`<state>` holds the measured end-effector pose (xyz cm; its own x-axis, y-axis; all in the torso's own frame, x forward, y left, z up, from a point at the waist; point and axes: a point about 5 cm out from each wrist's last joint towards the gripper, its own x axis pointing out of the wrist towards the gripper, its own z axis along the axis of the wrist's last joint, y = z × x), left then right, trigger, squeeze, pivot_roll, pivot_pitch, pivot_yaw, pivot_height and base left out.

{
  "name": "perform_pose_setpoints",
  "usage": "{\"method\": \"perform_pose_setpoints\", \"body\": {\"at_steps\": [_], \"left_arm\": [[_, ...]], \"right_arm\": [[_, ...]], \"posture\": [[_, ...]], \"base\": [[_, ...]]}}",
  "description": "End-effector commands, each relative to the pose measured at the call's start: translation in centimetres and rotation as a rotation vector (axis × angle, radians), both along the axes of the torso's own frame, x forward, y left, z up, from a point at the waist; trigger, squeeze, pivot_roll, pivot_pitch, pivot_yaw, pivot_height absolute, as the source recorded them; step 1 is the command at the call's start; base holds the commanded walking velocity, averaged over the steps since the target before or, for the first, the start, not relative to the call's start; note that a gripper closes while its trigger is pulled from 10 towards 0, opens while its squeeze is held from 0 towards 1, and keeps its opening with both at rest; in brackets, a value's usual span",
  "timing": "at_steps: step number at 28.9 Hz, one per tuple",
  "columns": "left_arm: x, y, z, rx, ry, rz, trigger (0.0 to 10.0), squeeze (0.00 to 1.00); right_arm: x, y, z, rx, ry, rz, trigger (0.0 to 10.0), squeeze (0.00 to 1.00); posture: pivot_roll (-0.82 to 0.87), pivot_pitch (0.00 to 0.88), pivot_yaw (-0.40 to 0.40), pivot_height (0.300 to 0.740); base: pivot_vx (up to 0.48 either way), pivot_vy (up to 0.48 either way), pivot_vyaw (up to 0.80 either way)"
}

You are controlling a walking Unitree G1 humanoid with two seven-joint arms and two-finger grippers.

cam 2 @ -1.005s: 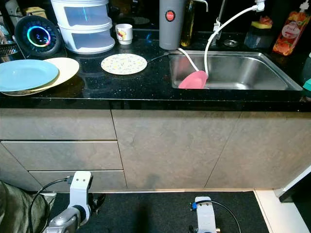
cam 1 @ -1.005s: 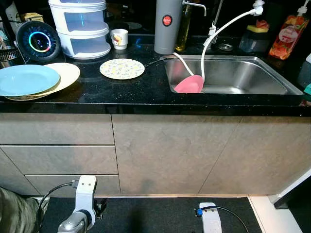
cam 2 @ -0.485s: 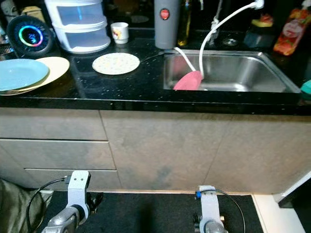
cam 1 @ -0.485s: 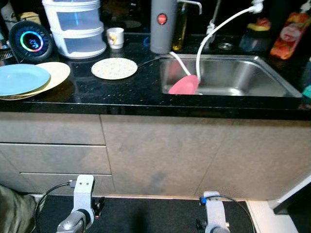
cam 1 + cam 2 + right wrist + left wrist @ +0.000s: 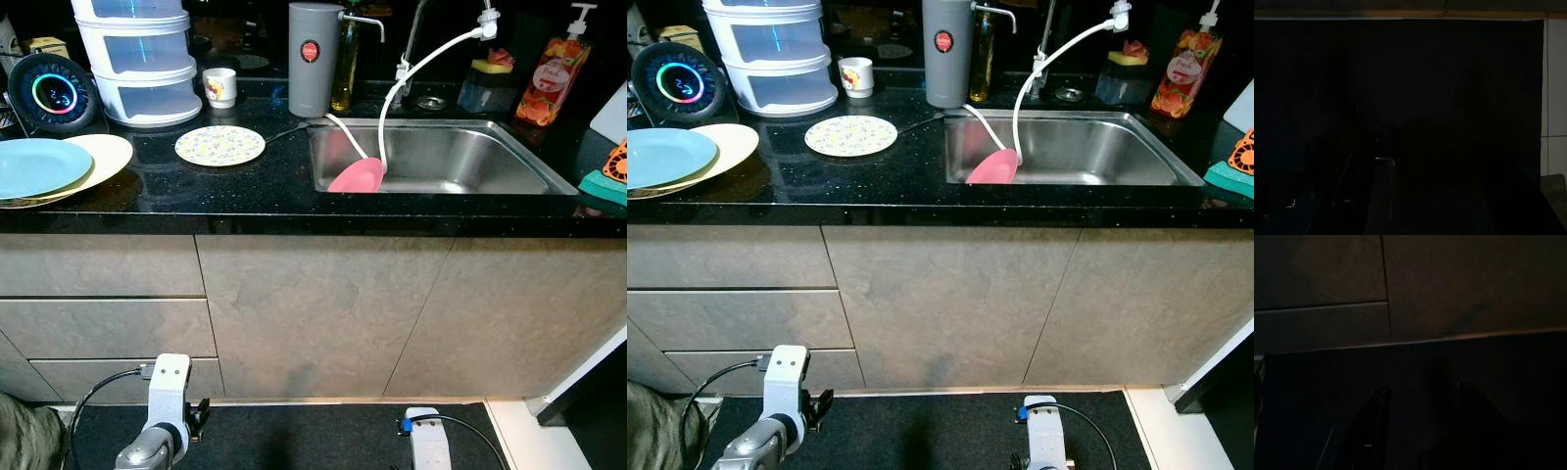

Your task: Kitchen organization

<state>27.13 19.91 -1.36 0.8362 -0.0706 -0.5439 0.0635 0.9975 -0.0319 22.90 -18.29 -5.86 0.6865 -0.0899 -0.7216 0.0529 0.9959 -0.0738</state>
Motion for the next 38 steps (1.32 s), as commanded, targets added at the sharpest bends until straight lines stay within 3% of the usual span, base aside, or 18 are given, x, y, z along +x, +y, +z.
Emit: {"method": "perform_pose_setpoints", "body": {"at_steps": [1, 5, 8, 12, 17, 25, 33, 38], "left_arm": [[-0.5, -0.2, -0.6, -0.009, 0.036, -0.015, 10.0, 0.00], [-0.8, -0.6, -1.1, -0.008, 0.072, -0.037, 10.0, 0.00], [-1.1, -0.3, -1.5, 0.059, 0.116, -0.036, 10.0, 0.00], [-1.2, 0.0, -1.5, 0.065, 0.119, -0.027, 10.0, 0.00], [-1.1, 0.5, -1.4, 0.077, 0.102, -0.032, 10.0, 0.00], [-1.1, 1.0, -1.2, 0.061, 0.089, 0.012, 10.0, 0.00], [-1.7, 1.8, -1.5, 0.076, 0.100, 0.049, 10.0, 0.00], [-2.1, 1.9, -1.8, 0.030, 0.104, 0.080, 10.0, 0.00]], "right_arm": [[-0.1, -0.1, -0.1, -0.010, -0.008, -0.012, 10.0, 0.00], [0.6, 0.1, 0.4, 0.002, -0.023, -0.013, 10.0, 0.00], [1.3, 0.2, 0.8, 0.058, -0.033, -0.070, 10.0, 0.00], [1.5, 0.4, 0.9, 0.120, -0.033, -0.105, 10.0, 0.00], [1.4, 1.0, 0.8, 0.130, -0.049, -0.115, 10.0, 0.00], [1.5, 1.8, 0.9, 0.101, -0.061, -0.081, 10.0, 0.00], [2.4, 2.1, 1.5, 0.054, -0.084, -0.035, 10.0, 0.00], [2.7, 1.9, 1.8, 0.039, -0.101, -0.040, 10.0, 0.00]], "posture": [[0.00, 0.122, 0.000, 0.740], [0.01, 0.123, 0.010, 0.740], [0.01, 0.124, 0.016, 0.740], [0.04, 0.130, 0.057, 0.740], [0.05, 0.127, 0.092, 0.740], [0.03, 0.121, 0.108, 0.740], [0.03, 0.117, 0.053, 0.740], [0.01, 0.114, 0.040, 0.740]], "base": [[0.000, 0.000, 0.00], [0.000, 0.000, 0.00], [0.000, 0.000, 0.00], [0.000, 0.000, 0.00], [0.000, 0.000, 0.00], [0.000, 0.000, 0.00], [0.000, 0.000, 0.00], [0.000, 0.000, 0.00]]}}
